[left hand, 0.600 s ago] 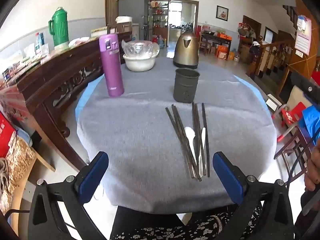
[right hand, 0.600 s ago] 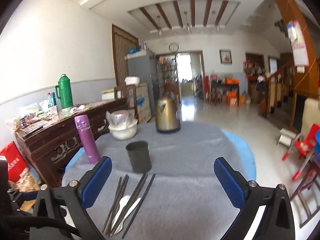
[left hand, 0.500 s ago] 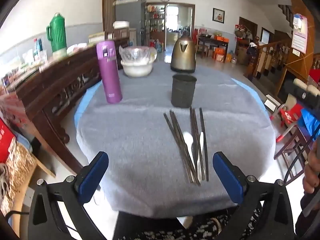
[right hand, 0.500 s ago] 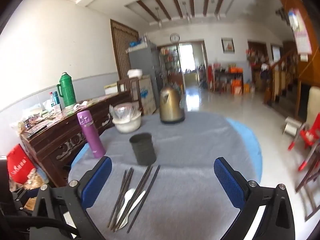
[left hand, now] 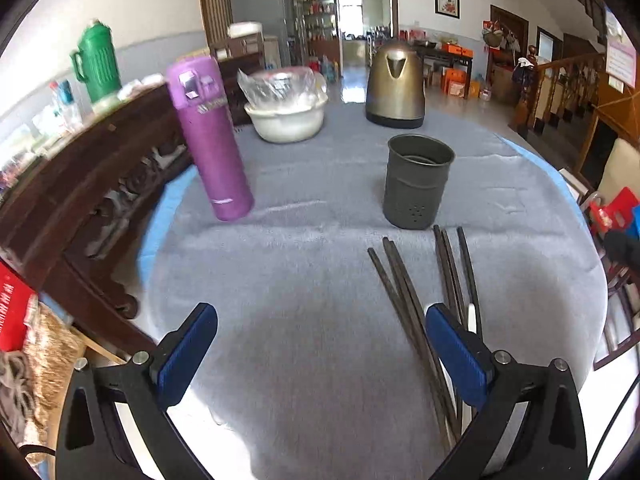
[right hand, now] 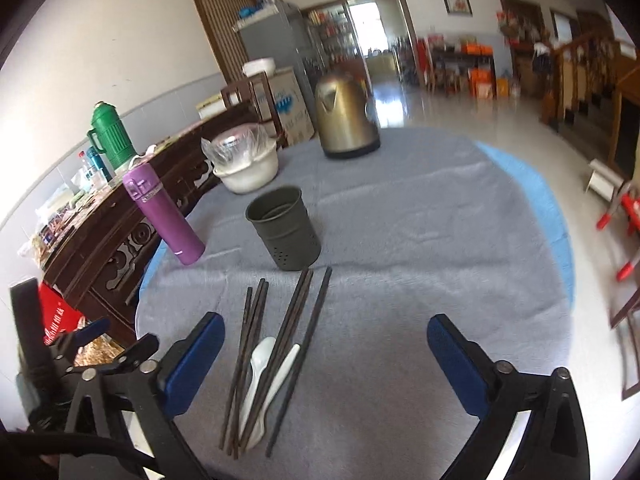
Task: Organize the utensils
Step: 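Move the right gripper down to the dark chopsticks beside the gray cup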
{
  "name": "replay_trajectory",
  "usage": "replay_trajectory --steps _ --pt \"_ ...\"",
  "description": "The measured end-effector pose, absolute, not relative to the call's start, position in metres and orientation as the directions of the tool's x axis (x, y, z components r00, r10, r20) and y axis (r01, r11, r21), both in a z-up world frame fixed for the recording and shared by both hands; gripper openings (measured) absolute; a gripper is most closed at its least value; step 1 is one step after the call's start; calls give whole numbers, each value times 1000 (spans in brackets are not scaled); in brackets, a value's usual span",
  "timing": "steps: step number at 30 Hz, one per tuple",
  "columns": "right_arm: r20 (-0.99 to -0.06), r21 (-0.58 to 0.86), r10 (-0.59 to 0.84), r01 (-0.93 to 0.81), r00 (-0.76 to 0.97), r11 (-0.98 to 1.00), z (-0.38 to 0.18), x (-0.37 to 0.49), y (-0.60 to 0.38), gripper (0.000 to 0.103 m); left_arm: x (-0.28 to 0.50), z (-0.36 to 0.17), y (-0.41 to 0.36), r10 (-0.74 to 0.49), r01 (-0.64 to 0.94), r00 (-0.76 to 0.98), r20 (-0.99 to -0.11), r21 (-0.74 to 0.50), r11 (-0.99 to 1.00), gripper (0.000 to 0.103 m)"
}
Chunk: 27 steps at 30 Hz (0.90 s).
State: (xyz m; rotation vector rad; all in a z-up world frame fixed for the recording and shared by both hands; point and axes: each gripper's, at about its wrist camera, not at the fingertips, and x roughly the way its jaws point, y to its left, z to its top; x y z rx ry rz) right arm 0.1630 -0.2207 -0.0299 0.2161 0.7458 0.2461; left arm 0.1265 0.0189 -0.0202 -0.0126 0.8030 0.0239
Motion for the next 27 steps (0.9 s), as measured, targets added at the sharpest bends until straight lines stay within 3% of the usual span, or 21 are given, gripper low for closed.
replay_trajectory --steps 1,3,5,7,9,12,19,27 --pt "-654 290 308 -147 691 946 -34 171 -217 90 139 -25 22 -20 -15 672 -740 -40 999 100" --pt "-689 327 341 -146 639 934 -46 190 -213 80 154 -35 27 -60 -10 613 -788 -84 996 84" --pt "-722 355 370 -146 584 924 -59 206 -209 64 162 -43 30 -103 5 574 -812 -122 992 78" --pt "-743 380 400 -154 536 912 -70 214 -205 54 162 -50 29 -140 26 557 -818 -152 988 76" --pt "-770 387 410 -153 489 909 -85 222 -201 42 166 -58 25 -164 69 548 -821 -151 986 57" --pt "-804 388 399 -119 440 914 -106 238 -202 38 177 -67 23 -190 87 512 -838 -169 982 43" --pt "-851 366 357 -54 386 929 -129 281 -202 30 215 -77 16 -262 121 463 -847 -232 965 40" --pt "-893 314 305 -27 332 949 -144 316 -190 26 261 -100 11 -285 130 362 -888 -255 958 21"
